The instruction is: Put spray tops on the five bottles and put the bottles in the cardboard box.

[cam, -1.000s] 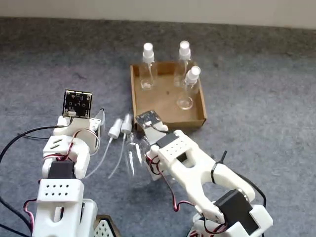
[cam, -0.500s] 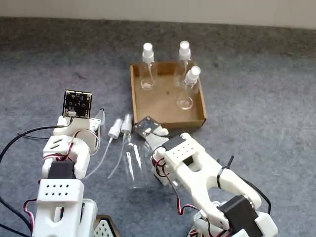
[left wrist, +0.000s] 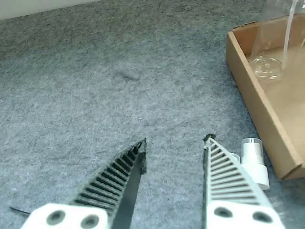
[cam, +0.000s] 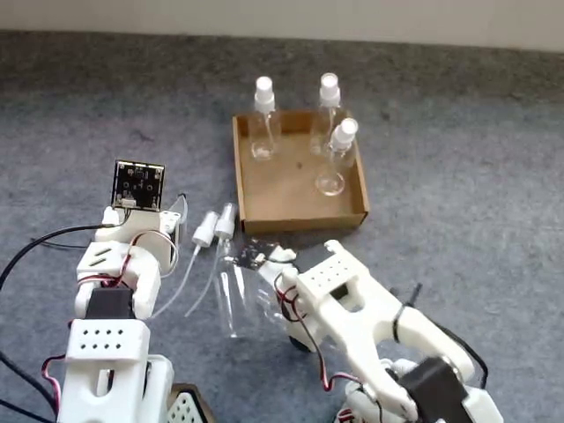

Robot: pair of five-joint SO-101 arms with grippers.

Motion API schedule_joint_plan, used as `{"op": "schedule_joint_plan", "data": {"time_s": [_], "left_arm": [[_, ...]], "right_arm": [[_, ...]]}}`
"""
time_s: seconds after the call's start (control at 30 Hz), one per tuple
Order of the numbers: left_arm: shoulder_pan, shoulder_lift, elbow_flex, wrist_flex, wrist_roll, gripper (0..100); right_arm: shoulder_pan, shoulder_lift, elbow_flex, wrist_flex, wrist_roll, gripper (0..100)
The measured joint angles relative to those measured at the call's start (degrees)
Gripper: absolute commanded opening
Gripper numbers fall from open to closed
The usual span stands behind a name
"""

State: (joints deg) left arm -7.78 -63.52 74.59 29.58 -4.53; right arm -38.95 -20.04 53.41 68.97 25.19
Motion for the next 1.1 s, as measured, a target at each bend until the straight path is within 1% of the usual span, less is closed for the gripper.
{"op": "schedule_joint_plan", "data": {"time_s": [0.07,0.13,0.17,0.23,0.37,0.47,0.53,0.67,0.8,0.93,1.1], "left_arm": [[0.0,0.0,0.0,0.0,0.0,19],[0.0,0.0,0.0,0.0,0.0,19],[0.0,0.0,0.0,0.0,0.0,19],[0.0,0.0,0.0,0.0,0.0,19],[0.0,0.0,0.0,0.0,0.0,19],[0.0,0.0,0.0,0.0,0.0,19],[0.0,0.0,0.0,0.0,0.0,19],[0.0,0.0,0.0,0.0,0.0,19],[0.0,0.0,0.0,0.0,0.0,19],[0.0,0.0,0.2,0.0,0.0,19],[0.0,0.1,0.7,0.0,0.0,19]], "right_arm": [[0.5,-5.1,0.2,3.3,0.9,4.0],[4.0,-10.3,0.2,8.0,3.9,4.0],[6.9,-12.7,0.2,10.0,5.5,4.0],[14.8,-17.0,-1.0,12.7,8.5,4.0],[34.6,-19.5,-8.0,13.0,15.3,4.0],[48.7,-16.1,-12.7,9.1,17.1,4.0],[54.3,-10.5,-15.1,5.5,16.9,4.0],[59.1,5.7,-22.0,-0.4,15.4,4.1],[62.5,22.3,-31.0,-3.3,15.0,5.5],[65.3,32.9,-38.9,-3.6,15.0,14.7],[67.3,35.5,-42.8,-3.7,15.0,25.1]]}}
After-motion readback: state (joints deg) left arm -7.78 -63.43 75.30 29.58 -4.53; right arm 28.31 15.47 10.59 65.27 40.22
